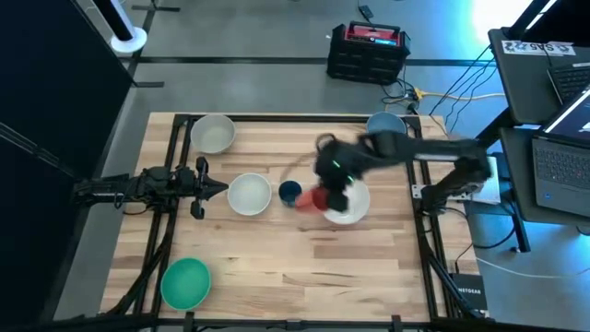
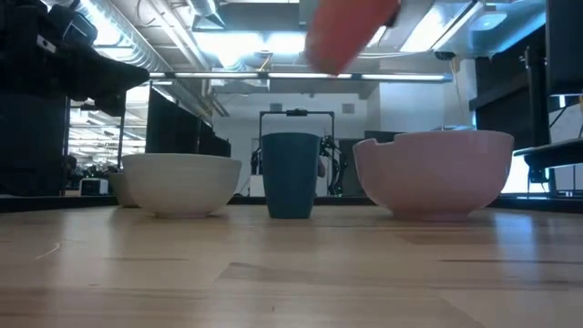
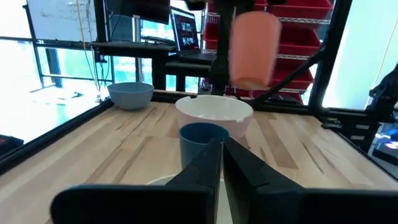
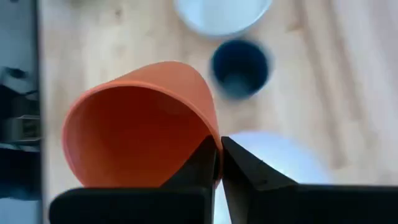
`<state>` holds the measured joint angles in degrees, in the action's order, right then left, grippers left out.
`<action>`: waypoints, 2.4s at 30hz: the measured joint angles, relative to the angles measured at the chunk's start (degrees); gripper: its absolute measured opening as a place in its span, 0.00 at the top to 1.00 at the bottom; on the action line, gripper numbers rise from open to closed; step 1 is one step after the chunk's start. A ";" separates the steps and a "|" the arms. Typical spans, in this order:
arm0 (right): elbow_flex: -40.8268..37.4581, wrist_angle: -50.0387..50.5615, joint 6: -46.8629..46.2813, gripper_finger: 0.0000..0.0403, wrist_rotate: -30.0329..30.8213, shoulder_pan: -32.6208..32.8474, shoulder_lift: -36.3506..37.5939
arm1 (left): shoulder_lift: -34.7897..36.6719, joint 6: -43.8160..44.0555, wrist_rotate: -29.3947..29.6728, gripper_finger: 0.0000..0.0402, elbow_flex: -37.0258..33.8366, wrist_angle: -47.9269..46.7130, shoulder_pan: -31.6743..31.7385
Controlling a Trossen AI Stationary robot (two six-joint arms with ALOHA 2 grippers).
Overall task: Nest bowls inside each other
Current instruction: Stack the orange cup on top of the blue cup, then stack the gray bowl on top of the pink bowl
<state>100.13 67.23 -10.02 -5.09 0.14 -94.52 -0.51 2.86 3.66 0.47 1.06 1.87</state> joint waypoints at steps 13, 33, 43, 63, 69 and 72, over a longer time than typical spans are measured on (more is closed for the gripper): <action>28.99 15.32 11.52 1.00 0.30 -9.81 -23.38 | 0.00 0.14 0.00 1.00 -0.02 0.00 0.02; 30.19 16.36 12.31 1.00 -2.92 -9.56 -29.54 | -0.02 -1.62 0.00 1.00 0.00 0.00 0.00; 30.19 16.36 13.48 1.00 -2.96 -9.53 -32.96 | 0.00 -1.37 0.00 1.00 0.00 0.00 0.00; 30.22 14.55 13.76 0.74 -7.39 -10.66 -31.56 | 0.00 4.20 0.02 1.00 0.08 3.13 0.02; 30.23 14.38 14.33 0.66 -6.03 -12.26 -27.29 | 0.02 14.46 0.06 1.00 0.21 8.31 0.02; 30.23 14.30 14.62 0.62 -5.35 -13.05 -25.15 | 0.04 19.59 0.08 1.00 0.28 10.90 0.02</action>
<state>130.36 81.53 4.60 -10.44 -12.92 -119.67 -0.48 22.45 3.74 0.74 11.96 1.89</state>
